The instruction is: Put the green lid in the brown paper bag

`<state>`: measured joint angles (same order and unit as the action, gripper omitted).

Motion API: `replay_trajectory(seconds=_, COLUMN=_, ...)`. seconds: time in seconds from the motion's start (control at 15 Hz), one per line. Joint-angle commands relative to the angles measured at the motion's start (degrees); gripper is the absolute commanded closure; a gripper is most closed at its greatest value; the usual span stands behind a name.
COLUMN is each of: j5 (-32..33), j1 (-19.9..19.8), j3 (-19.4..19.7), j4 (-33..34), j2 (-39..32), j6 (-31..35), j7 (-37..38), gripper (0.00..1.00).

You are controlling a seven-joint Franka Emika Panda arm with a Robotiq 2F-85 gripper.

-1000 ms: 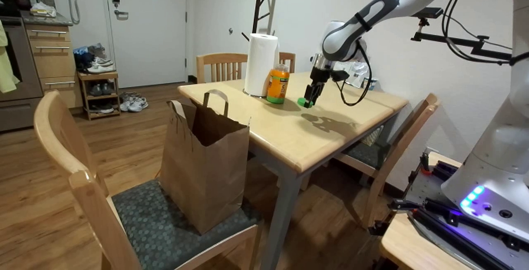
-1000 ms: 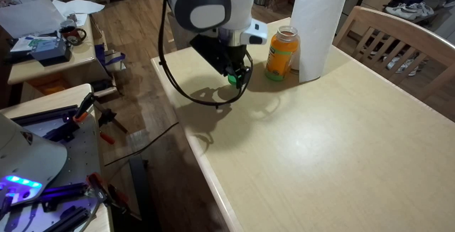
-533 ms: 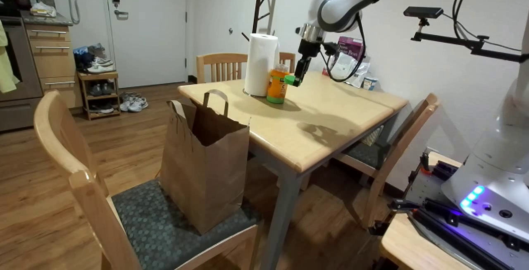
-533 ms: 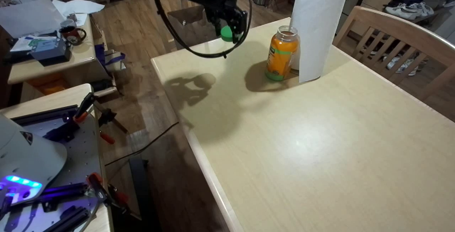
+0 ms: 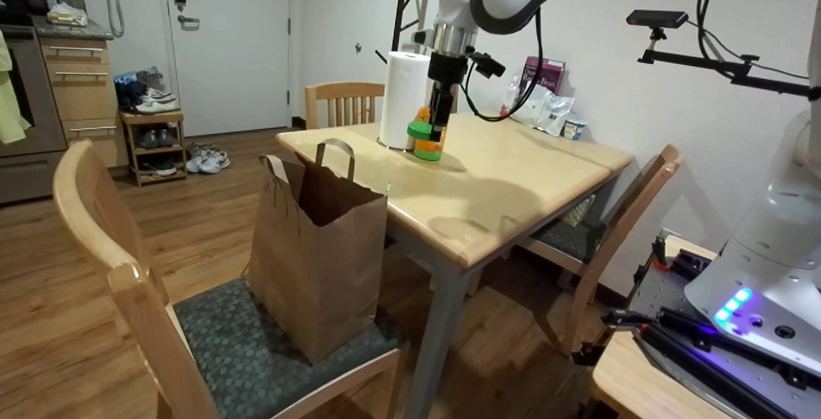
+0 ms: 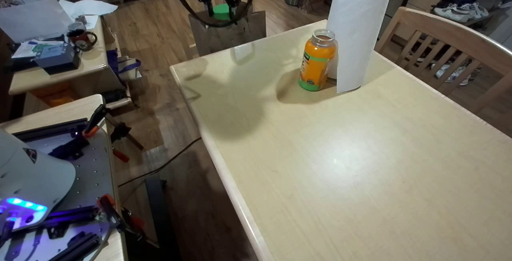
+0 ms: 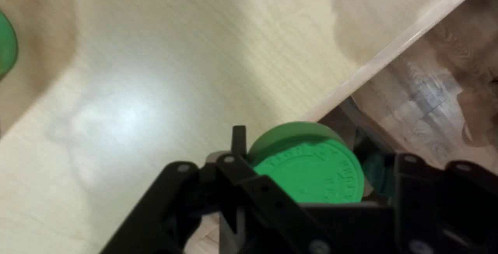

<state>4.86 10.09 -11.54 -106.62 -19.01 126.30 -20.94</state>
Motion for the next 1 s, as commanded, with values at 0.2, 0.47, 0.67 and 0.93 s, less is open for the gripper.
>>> replay_trajectory(seconds=0.2, j5=6.13, j1=4.72, j3=-3.41, j4=8.56, j2=-6.46, j6=-6.48, j7=-8.19, gripper=0.55)
replay_trajectory(seconds=0.47, j5=7.93, j1=6.9, j3=-5.04, j4=12.99, j2=-10.77, j6=-8.44, j7=-12.95, gripper=0.55)
replay_trajectory(seconds=0.67, j5=7.48, j1=7.83, j3=-5.99, j4=16.42, j2=-13.9, j6=-10.09, j7=-17.11, gripper=0.55)
replay_trajectory(seconds=0.93, j5=6.62, j1=8.14, j3=-5.67, j4=21.73, j2=-16.92, j6=-12.71, j7=-19.1, gripper=0.55)
